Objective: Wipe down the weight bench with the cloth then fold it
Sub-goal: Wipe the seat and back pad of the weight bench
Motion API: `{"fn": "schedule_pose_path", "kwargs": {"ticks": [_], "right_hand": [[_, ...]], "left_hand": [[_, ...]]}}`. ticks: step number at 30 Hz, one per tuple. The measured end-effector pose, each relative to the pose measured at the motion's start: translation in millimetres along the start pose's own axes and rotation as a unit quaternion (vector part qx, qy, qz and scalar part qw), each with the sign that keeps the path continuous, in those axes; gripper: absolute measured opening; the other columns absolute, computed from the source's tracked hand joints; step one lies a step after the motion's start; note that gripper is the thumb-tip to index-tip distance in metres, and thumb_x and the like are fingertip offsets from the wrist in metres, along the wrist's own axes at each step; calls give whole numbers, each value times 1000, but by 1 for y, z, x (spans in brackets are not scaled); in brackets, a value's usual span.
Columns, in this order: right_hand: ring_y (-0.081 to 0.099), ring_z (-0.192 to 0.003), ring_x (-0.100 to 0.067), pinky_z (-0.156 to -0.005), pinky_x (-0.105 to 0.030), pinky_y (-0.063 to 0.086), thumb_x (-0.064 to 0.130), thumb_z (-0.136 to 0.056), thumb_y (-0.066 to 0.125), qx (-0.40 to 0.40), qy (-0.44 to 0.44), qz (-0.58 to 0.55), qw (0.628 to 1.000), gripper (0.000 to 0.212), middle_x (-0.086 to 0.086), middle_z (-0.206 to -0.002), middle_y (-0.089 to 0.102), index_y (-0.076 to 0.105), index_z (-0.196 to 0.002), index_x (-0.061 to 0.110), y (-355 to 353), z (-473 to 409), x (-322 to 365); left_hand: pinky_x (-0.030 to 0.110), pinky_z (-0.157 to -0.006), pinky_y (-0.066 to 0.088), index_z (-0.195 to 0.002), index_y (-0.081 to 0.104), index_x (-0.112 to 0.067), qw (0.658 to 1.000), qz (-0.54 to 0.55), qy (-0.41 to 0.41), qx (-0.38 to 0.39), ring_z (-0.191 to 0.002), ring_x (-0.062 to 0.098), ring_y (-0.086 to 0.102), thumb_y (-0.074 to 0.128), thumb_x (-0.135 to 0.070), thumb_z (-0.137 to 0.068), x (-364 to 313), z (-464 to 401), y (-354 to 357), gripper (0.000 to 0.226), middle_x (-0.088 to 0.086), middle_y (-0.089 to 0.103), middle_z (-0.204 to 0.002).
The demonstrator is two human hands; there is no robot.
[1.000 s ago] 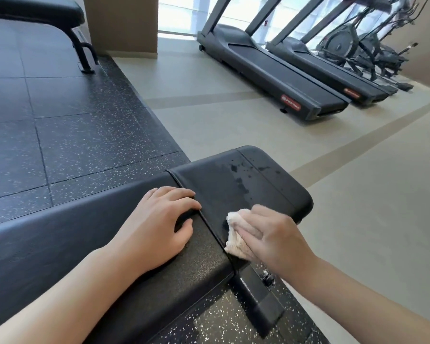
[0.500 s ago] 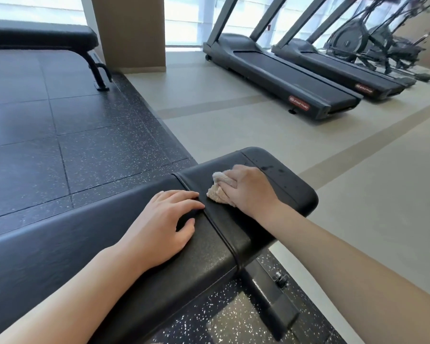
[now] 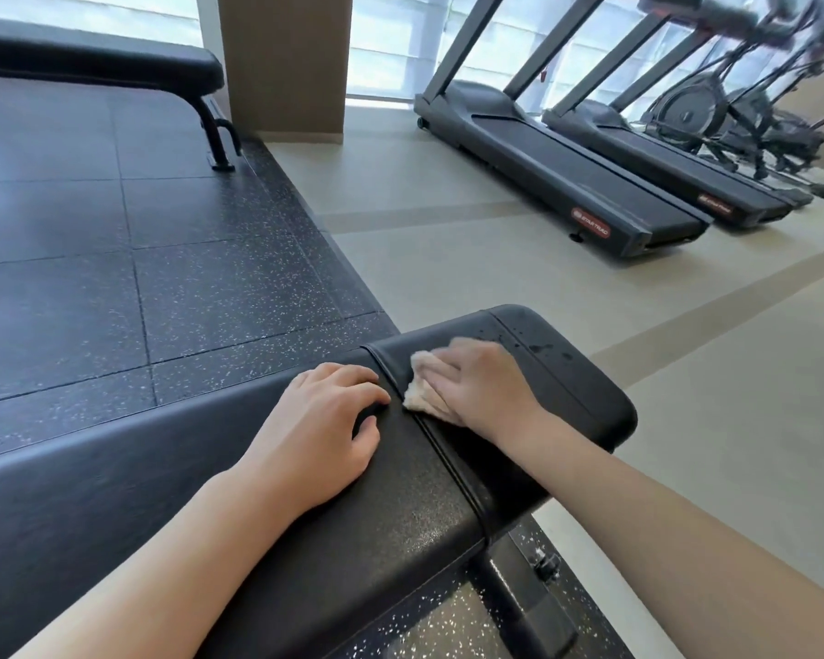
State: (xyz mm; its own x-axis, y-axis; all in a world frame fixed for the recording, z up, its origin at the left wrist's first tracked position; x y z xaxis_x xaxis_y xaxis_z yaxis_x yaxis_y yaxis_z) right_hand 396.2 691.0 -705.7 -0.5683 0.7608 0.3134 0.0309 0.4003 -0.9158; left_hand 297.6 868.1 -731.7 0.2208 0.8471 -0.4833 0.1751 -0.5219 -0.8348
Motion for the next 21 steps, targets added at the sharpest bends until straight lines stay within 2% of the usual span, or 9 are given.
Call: {"fn": "schedule_pose_path", "kwargs": {"ticks": [2,4,5,8,11,12,15,17,21], "right_hand": [[57,-69,-25,-63,-35,41,38,-94,63,-8,16,1,1000,34,0,-67,57,62,-65,20,12,-37,8],[55,-69,-31,-62,-35,36,34,-94,60,-4,33,15,999,45,-2,-60,52,43,-55,19,22,-68,15],[54,-70,-32,-62,-33,33,32,-93,58,8,46,28,999,46,0,-58,48,39,-54,17,27,-80,18],[59,-79,-33,-66,-30,33,33,-92,55,36,76,56,995,37,-5,-69,55,44,-61,16,31,-93,23],[56,-79,-30,-67,-34,36,31,-96,57,40,56,47,997,44,-4,-72,56,41,-57,19,19,-72,30],[56,-79,-29,-67,-36,40,30,-96,58,44,44,34,998,43,-3,-73,57,45,-57,20,14,-61,32],[61,-82,-24,-73,-38,49,34,-93,60,41,14,3,999,19,4,-78,61,72,-81,24,4,-14,28],[59,-78,-14,-72,-32,47,33,-92,64,28,-2,-33,999,12,10,-77,54,75,-94,29,-7,27,19],[54,-87,12,-82,-10,42,31,-94,67,24,-28,-95,995,20,31,-87,52,74,-113,34,-31,105,3]], "left_hand": [[45,-105,47,-111,76,-31,1000,-2,-3,-2,-121,17,58,52,-35,-86,4,-1,-1,35,-13,67,-127],[44,-105,48,-111,76,-32,1000,1,-3,-3,-120,17,58,51,-36,-85,7,-1,-3,36,-13,67,-126],[44,-104,48,-110,76,-32,1000,1,-4,-4,-120,16,58,50,-37,-85,8,-1,-4,36,-13,67,-126],[43,-104,49,-110,77,-32,1000,3,-11,-5,-118,17,58,50,-37,-85,11,-2,-8,37,-14,68,-125],[42,-103,50,-107,77,-31,1000,5,-18,-8,-116,16,58,51,-37,-85,11,-2,-11,35,-15,68,-123],[42,-102,50,-107,77,-32,1000,4,-17,-8,-114,16,58,50,-39,-85,10,-1,-12,35,-16,67,-121],[41,-102,50,-108,77,-33,1000,5,-14,-8,-115,14,58,45,-43,-84,7,0,-10,41,-18,67,-122],[40,-105,49,-109,76,-35,1000,7,-11,-7,-118,13,58,43,-46,-84,4,1,-9,43,-18,66,-124],[37,-108,45,-110,75,-37,1000,7,13,-4,-121,10,57,44,-46,-85,-12,3,-4,41,-21,65,-127]]}}
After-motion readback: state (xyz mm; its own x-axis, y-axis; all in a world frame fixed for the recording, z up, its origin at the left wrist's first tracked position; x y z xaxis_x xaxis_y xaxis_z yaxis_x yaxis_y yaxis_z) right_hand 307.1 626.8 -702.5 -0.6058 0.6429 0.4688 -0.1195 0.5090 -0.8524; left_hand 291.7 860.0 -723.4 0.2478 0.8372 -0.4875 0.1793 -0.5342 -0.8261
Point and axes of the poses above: each hand's wrist, its own z-axis away from the middle knuckle, its own y-axis out of the palm, x = y × z, the point moved 5 cm from there along -z, towards the middle knuckle
